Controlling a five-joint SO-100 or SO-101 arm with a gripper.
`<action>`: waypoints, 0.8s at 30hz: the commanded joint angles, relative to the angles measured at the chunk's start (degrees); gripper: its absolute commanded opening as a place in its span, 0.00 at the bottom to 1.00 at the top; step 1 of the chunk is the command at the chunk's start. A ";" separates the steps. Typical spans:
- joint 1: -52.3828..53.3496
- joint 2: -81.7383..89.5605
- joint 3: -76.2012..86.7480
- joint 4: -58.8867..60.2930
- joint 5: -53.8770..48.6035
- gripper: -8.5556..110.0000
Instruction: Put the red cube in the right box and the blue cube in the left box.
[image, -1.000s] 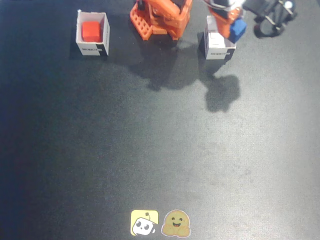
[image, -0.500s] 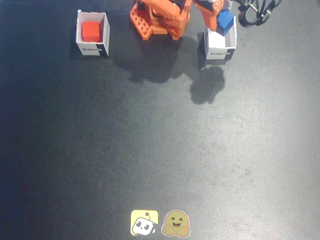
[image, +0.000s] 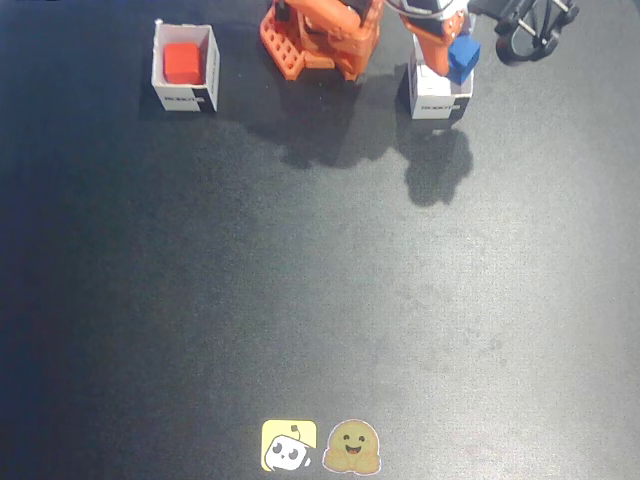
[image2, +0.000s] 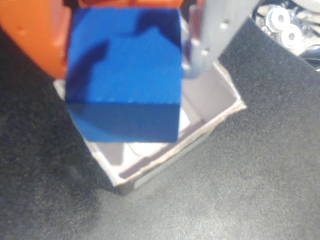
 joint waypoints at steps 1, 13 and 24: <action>0.00 0.09 -0.26 -1.05 -0.88 0.11; 0.00 5.98 3.43 -3.25 -2.81 0.16; -0.26 7.91 4.13 -3.60 -4.04 0.20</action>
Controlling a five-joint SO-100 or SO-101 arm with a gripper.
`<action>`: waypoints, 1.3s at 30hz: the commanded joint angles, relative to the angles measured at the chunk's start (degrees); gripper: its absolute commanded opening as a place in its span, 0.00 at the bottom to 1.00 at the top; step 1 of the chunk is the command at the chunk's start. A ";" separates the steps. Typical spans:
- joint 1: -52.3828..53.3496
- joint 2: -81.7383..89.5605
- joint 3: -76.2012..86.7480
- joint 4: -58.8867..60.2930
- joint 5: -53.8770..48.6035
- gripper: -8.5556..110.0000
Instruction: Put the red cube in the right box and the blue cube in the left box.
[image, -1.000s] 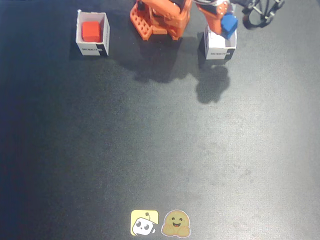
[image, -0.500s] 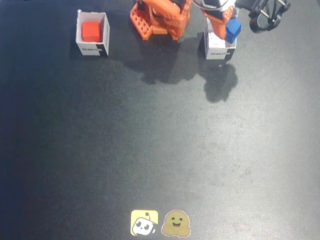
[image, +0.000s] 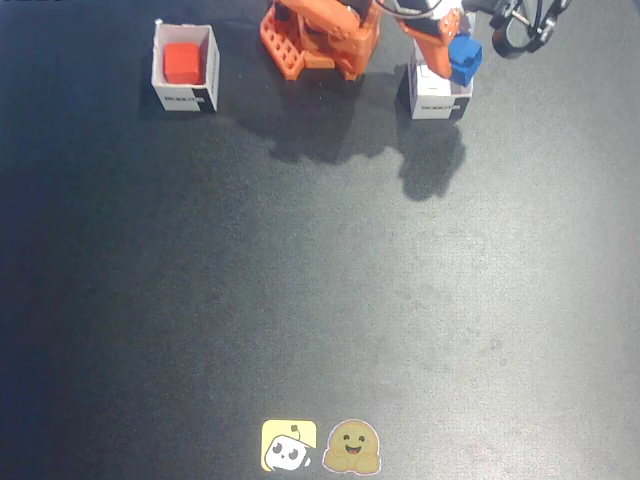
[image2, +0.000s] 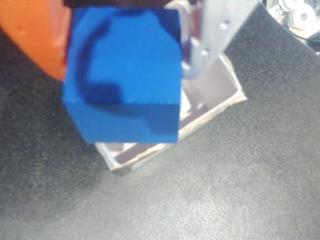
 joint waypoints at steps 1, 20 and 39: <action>-0.35 1.32 -0.35 -0.88 -0.53 0.21; 1.67 7.29 2.20 -1.23 -0.62 0.10; 9.14 -13.89 -6.68 -14.06 0.62 0.07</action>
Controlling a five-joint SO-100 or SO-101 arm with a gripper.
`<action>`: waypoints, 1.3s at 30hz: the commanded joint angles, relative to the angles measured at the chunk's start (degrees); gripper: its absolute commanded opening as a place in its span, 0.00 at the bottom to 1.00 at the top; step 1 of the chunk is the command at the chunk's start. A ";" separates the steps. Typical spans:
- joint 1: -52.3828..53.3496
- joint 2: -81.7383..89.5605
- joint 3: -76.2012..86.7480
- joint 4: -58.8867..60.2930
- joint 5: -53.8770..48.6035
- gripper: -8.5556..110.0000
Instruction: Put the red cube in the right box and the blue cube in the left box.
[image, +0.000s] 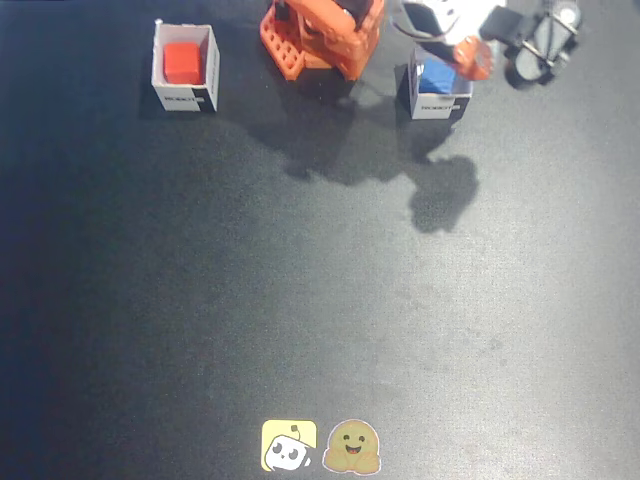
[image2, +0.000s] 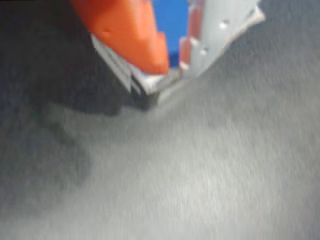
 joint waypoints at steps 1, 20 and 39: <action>2.29 -3.69 -4.39 -2.81 1.23 0.07; 36.65 -1.05 -1.93 -3.69 -1.49 0.07; 67.41 20.74 6.24 5.71 -11.69 0.07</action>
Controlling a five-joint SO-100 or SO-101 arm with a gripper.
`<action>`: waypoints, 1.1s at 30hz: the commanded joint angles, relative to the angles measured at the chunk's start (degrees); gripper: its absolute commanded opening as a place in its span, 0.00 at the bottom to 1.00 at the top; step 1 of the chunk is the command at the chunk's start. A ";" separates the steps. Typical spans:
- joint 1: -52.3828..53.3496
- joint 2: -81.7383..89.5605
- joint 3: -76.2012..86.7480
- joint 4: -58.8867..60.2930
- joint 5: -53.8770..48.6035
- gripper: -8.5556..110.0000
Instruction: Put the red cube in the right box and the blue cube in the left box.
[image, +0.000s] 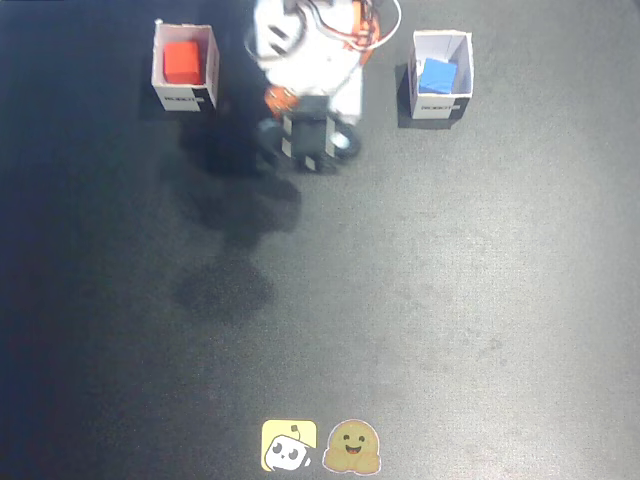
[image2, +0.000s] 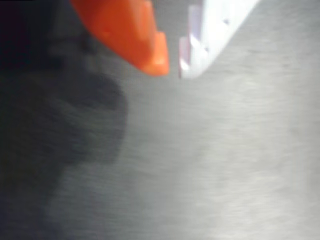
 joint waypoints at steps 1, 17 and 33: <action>1.05 7.38 1.85 1.41 -0.97 0.07; -1.14 15.64 8.79 -0.18 -6.59 0.07; -1.23 15.64 18.63 -9.14 -8.61 0.07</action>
